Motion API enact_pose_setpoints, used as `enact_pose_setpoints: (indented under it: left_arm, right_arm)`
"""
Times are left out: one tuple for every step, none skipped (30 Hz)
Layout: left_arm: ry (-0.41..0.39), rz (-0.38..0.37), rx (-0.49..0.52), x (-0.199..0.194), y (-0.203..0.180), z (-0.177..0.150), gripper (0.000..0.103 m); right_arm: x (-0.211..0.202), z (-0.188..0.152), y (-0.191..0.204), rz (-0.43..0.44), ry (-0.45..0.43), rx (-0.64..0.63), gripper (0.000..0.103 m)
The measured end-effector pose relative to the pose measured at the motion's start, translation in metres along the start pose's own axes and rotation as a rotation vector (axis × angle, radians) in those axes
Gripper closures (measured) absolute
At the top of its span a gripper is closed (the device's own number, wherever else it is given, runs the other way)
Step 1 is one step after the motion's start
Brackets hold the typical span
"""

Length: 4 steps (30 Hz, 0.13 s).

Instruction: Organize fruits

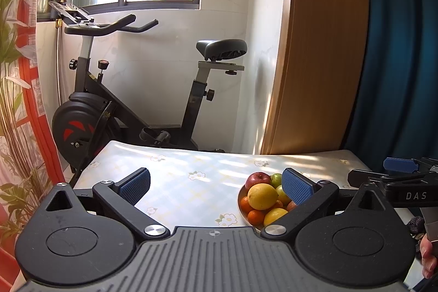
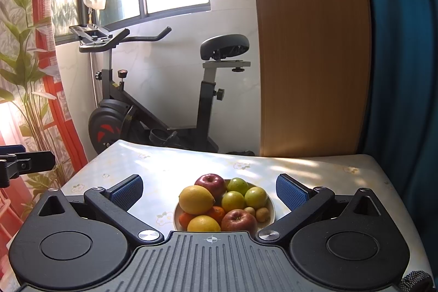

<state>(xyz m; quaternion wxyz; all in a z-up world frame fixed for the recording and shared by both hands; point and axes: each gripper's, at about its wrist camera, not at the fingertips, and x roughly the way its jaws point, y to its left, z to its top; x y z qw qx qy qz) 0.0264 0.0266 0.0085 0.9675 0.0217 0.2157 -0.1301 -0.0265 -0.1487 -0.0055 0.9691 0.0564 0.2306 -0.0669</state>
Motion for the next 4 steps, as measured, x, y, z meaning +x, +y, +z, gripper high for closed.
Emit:
enact_pose_setpoints:
  left_arm:
    - [0.0,-0.002,-0.001,-0.0001,0.0001,0.0,0.0]
    - [0.0,-0.003,-0.002,-0.0001,0.0003,0.0,0.0]
    - [-0.001,-0.003,-0.005,-0.0001,0.0009,-0.0002,0.0]
    - [0.0,-0.003,-0.005,0.0002,0.0013,-0.0002,0.0]
  right_arm:
    - [0.0,0.0,0.0,0.001,0.0,0.0,0.0]
    - [0.0001,0.0,-0.0001,0.0,0.0,0.0,0.0]
    - [0.0002,-0.0001,-0.0001,0.0,0.0,0.001,0.0]
    - [0.0001,-0.0007,-0.0001,-0.001,-0.001,0.001,0.0]
